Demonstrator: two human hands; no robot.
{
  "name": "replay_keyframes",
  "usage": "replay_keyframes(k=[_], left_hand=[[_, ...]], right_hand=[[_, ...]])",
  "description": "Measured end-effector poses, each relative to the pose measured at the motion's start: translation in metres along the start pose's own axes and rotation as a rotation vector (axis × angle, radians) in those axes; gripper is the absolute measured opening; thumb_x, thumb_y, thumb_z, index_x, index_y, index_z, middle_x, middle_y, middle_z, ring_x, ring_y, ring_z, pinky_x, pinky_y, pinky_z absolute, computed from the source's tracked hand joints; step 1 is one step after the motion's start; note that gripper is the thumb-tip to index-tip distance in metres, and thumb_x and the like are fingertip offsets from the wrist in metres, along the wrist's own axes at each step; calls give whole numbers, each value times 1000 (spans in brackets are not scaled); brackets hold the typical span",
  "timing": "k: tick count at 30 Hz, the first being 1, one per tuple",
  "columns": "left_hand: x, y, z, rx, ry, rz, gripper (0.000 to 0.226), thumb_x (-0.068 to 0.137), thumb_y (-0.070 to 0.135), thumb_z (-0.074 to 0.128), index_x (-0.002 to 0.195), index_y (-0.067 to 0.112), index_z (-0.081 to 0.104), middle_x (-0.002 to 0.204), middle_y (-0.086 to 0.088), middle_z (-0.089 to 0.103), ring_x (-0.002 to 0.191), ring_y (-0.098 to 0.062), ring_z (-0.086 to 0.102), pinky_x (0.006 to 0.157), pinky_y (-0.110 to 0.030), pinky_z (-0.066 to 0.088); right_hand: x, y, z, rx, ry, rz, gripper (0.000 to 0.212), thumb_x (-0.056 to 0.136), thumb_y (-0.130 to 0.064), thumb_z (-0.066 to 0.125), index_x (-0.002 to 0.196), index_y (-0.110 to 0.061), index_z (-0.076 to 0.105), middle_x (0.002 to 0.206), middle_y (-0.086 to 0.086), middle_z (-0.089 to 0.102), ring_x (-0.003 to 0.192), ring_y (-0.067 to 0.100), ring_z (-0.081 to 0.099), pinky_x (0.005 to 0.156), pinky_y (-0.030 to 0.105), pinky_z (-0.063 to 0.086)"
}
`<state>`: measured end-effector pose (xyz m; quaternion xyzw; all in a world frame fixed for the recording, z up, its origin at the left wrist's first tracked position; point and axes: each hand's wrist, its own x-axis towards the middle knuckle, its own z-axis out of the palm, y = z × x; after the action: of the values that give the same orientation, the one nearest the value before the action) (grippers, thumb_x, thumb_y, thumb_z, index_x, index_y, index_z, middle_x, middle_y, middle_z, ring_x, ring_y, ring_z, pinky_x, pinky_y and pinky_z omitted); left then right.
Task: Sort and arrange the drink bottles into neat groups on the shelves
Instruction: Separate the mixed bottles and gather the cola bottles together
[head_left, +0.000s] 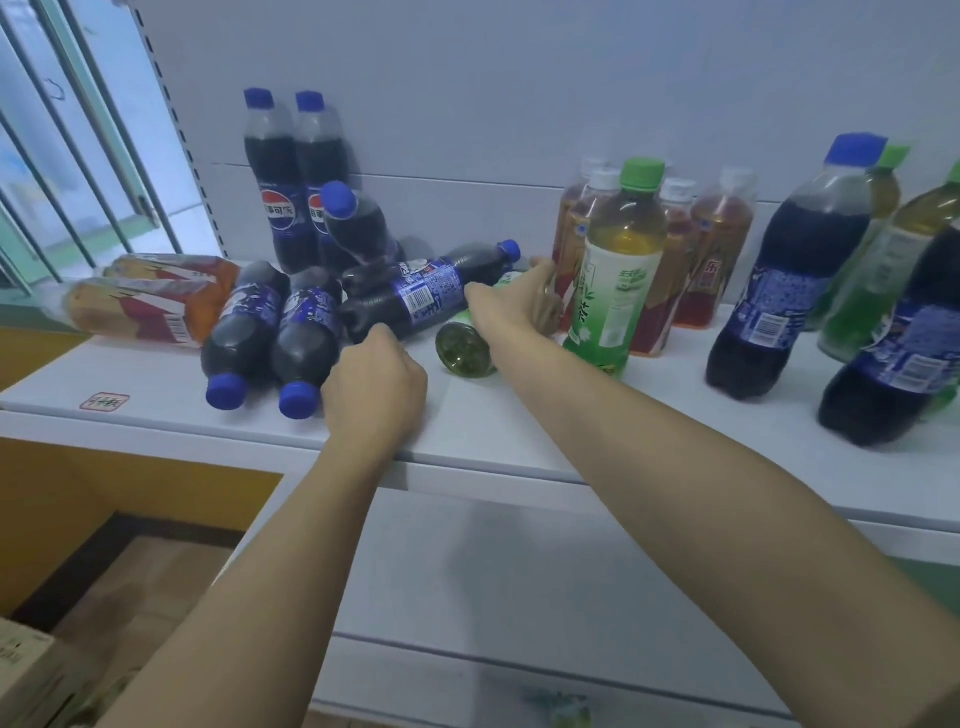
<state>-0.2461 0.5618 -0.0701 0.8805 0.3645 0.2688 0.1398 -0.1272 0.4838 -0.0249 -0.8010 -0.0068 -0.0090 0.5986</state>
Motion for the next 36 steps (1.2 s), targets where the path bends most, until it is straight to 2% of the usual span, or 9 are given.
replay_keyframes(k=[8,12,15,19,25,27,30,33,36], left_hand=[[1,1,-1,51,-58,92,21,97,23,40,103,12,58,102,-19,68,89,-40,60,70,-39,41],[1,2,-1,54,-75,110,24,99,26,40,104,13,60,103,-18,68,91,-41,62,72,-40,45],[2,1,-2,14,-66,92,26,99,26,41,103,11,61,103,-20,69,92,-43,62,76,-42,47],[2,1,0,1,-99,168,28,98,19,43,110,7,66,112,-19,67,106,-41,55,84,-46,48],[1,2,-2,46,-131,184,26,96,18,47,112,12,67,118,-17,64,113,-40,51,89,-47,45],[2,2,-3,43,-137,183,25,96,18,47,111,14,66,118,-16,64,113,-39,51,88,-46,45],[1,2,-4,35,-143,184,23,96,18,47,109,15,66,117,-15,64,113,-39,52,87,-46,45],[1,2,-3,38,-142,187,23,96,18,48,109,15,66,117,-15,64,113,-38,52,88,-45,45],[2,2,-2,41,-141,186,23,95,19,48,109,16,66,117,-15,64,113,-37,52,85,-44,43]], right_hand=[[6,-16,-18,-291,-276,-44,73,90,-21,63,155,-19,30,148,15,43,132,33,46,103,38,42],[4,-14,-28,-330,-331,-28,99,80,-29,80,157,-17,19,147,13,47,134,35,47,110,44,44],[2,-11,-32,-236,-343,41,104,74,-26,84,152,-16,17,139,14,50,123,37,54,101,47,51],[-5,4,-31,-23,-228,47,84,74,-16,75,143,-24,26,131,13,51,108,34,57,89,41,55],[-17,14,-24,-10,-131,-323,90,78,-11,77,150,-31,26,134,9,50,93,16,48,57,2,30],[-22,14,-24,-12,-94,-488,92,80,-8,78,154,-25,26,143,10,46,108,18,49,72,-2,34],[-28,19,-29,4,-59,-660,100,81,-7,80,161,-19,19,158,12,33,140,23,39,97,5,20],[-28,30,-29,68,-67,-625,108,80,-6,82,163,-16,13,162,9,32,144,19,35,100,-3,18],[-27,31,-28,64,-115,-548,105,79,-4,83,161,-15,18,155,5,44,136,18,46,96,0,29]])
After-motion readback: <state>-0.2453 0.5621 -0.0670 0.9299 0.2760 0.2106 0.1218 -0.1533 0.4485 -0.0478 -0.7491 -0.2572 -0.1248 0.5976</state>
